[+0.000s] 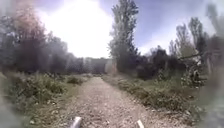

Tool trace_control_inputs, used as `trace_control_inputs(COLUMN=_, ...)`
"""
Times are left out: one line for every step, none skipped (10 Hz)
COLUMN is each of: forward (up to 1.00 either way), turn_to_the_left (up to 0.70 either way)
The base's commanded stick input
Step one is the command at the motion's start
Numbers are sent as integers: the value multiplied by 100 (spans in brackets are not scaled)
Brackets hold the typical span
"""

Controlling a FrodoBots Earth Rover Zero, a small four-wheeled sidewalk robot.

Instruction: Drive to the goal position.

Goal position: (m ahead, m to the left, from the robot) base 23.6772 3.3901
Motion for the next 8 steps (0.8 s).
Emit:
trace_control_inputs(forward=70, turn_to_the_left=0)
trace_control_inputs(forward=70, turn_to_the_left=0)
trace_control_inputs(forward=70, turn_to_the_left=0)
trace_control_inputs(forward=70, turn_to_the_left=0)
trace_control_inputs(forward=70, turn_to_the_left=0)
trace_control_inputs(forward=70, turn_to_the_left=0)
trace_control_inputs(forward=70, turn_to_the_left=0)
trace_control_inputs(forward=70, turn_to_the_left=0)
